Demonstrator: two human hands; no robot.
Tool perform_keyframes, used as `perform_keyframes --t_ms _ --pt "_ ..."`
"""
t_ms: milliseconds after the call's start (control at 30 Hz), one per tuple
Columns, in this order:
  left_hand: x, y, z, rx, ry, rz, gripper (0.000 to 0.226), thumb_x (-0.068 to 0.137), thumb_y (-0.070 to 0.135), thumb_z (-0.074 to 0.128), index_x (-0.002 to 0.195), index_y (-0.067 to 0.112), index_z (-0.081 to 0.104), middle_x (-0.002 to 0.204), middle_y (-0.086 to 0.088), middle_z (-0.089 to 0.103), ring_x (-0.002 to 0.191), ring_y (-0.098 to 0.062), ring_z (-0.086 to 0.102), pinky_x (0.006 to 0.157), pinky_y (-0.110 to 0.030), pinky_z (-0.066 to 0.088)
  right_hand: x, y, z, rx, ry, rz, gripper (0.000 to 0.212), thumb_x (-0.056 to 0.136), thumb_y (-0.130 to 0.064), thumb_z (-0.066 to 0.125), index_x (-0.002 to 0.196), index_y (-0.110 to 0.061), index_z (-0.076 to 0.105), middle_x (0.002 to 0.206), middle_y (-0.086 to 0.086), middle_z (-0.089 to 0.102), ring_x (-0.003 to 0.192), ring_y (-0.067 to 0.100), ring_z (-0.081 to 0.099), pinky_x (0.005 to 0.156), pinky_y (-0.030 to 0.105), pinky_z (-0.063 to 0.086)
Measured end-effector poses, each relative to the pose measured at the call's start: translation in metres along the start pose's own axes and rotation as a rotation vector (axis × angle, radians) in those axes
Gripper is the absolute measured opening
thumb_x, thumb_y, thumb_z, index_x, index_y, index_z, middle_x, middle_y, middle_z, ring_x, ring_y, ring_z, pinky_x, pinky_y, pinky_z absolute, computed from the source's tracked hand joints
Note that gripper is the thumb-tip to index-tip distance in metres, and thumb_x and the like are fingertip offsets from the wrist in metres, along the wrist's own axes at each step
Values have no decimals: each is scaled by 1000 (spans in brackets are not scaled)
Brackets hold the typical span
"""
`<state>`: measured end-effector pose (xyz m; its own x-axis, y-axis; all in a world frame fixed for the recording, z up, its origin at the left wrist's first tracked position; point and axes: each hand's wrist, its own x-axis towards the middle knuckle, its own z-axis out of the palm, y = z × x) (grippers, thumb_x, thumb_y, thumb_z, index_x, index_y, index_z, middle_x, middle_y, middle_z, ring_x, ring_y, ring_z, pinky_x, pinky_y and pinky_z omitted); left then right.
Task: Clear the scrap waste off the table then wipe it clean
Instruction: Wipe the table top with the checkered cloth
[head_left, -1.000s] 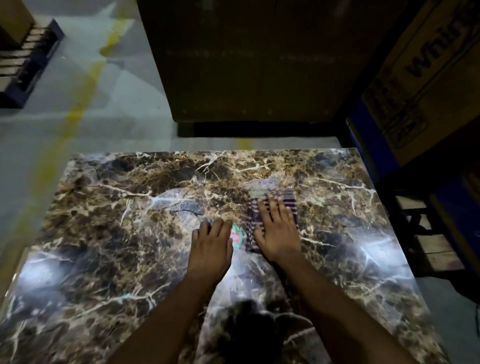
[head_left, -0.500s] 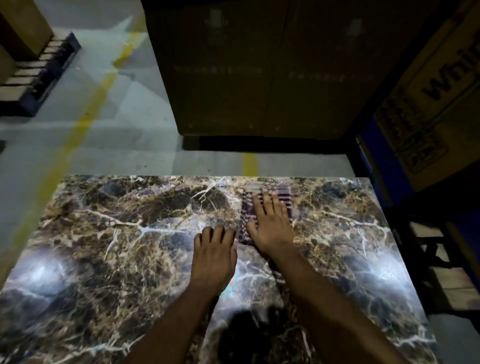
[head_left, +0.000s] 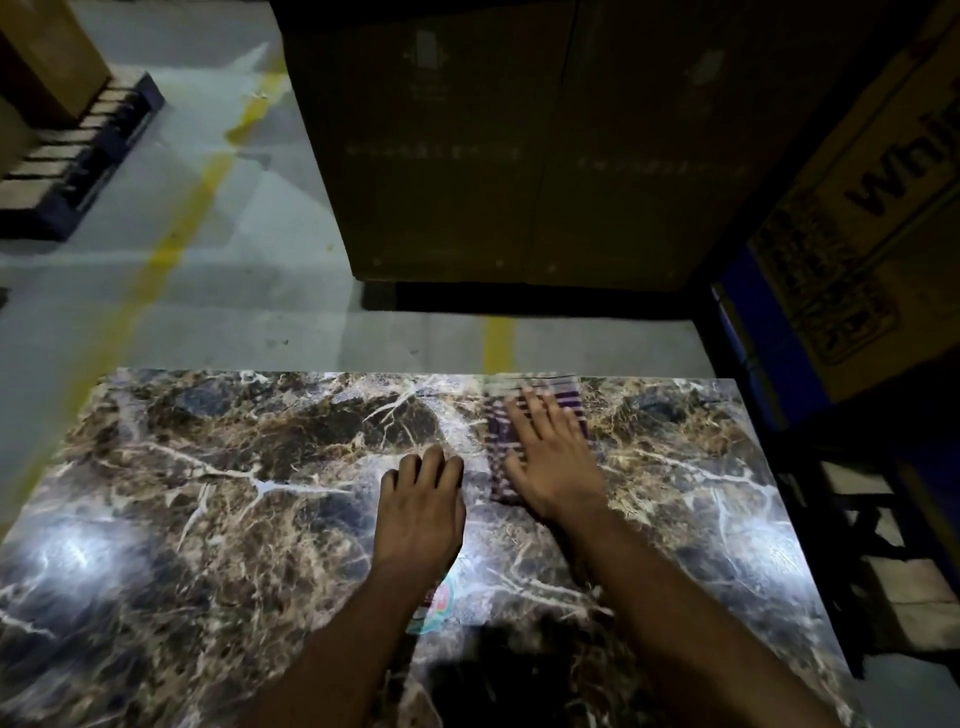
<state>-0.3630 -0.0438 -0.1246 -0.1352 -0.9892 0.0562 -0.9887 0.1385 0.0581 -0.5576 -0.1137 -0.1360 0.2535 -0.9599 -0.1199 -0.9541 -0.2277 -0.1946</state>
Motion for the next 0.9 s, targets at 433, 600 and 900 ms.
perform_keyframes --t_ms 433,600,900 --pt "-22 32 10 -45 -75 -10 34 99 45 49 132 34 50 147 -13 42 131 -42 37 105 -64 29 -29 55 -12 -18 -29 110 78 91 -60 15 162 -31 1 171 1 -4 157 23 -5 127 46 5" --pt "-33 39 15 -96 -104 -31 44 101 47 45 144 38 42 160 -13 29 145 -41 26 114 -68 19 -17 13 -8 28 -15 74 75 94 -57 18 162 -30 5 171 2 -1 157 25 -3 127 45 4" --pt "-74 37 3 -164 -102 98 36 99 37 49 135 30 49 151 -7 40 139 -35 35 112 -59 29 -75 25 -2 -5 -22 196 74 97 -57 18 162 -30 -3 170 4 -8 157 27 -7 127 46 2"
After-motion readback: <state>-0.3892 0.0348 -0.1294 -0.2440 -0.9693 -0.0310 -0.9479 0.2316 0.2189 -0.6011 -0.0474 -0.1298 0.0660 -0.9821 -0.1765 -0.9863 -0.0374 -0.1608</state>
